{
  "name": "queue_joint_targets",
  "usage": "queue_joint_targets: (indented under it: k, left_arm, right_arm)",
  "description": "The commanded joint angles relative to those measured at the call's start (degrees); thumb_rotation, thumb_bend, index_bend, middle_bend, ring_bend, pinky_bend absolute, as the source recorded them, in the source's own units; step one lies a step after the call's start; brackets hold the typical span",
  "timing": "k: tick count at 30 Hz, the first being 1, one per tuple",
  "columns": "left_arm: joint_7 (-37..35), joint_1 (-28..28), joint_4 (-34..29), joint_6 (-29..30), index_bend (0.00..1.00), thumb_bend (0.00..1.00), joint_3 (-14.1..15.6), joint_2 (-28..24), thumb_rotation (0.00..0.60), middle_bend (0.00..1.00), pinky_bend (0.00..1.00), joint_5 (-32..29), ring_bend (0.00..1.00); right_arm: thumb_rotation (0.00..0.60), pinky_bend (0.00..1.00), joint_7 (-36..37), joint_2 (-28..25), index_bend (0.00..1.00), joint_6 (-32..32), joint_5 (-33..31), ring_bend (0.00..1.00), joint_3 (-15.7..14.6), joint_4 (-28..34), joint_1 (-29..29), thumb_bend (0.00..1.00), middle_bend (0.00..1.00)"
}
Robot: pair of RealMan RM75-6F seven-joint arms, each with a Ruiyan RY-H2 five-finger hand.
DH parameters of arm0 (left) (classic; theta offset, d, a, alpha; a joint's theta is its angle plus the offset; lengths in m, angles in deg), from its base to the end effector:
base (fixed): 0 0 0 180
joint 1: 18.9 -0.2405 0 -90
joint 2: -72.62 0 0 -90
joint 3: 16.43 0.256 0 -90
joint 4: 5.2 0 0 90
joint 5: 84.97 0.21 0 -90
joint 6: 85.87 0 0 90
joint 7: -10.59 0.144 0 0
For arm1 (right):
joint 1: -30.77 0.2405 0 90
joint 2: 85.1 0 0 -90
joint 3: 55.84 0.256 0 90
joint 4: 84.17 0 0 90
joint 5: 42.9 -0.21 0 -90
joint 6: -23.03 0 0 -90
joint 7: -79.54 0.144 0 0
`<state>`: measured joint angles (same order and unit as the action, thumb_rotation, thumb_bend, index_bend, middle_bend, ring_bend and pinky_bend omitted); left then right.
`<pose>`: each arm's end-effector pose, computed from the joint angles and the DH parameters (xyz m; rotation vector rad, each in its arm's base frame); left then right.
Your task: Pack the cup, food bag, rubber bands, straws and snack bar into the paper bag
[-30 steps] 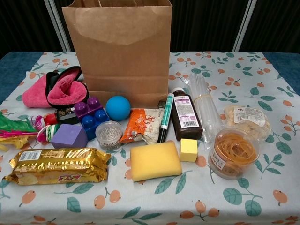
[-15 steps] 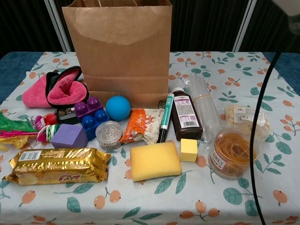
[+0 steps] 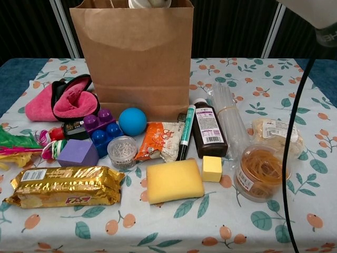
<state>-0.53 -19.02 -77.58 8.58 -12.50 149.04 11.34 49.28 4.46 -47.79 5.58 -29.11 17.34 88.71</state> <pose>-0.3408 0.1283 0.1133 -1.4678 -0.9162 -1.0209 0.0237 -0.3623 0.0473 1.6100 -0.9383 1.4098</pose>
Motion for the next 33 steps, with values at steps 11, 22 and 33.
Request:
queue_joint_targets:
  k: [11,22,33]
  left_arm:
    - [0.5,0.2,-0.3,-0.1,0.22,0.09,-0.1,0.1,0.6,0.23,0.25,0.1,0.15]
    - [2.0,0.5,-0.9,-0.8,0.22,0.09,0.3,0.5,0.6,0.23,0.25,0.7,0.15]
    - [3.3,0.4,-1.2,-0.8,0.22,0.09,0.5,0.4,0.6,0.23,0.25,0.8,0.15]
  right_arm:
    - [0.6,0.12,4.5,-9.0,0.0,-5.4,9.0,0.0,-0.9,8.5,-7.0,0.0,0.1]
    - [0.6,0.13,7.1,-29.5,0.04,3.0,18.3,0.04,-23.0,13.6,-22.8,0.0,0.15]
    - [0.6,0.14,23.2,-23.4,0.1,10.8,30.4,0.04,-31.1,-6.3,-27.5,0.0,0.13]
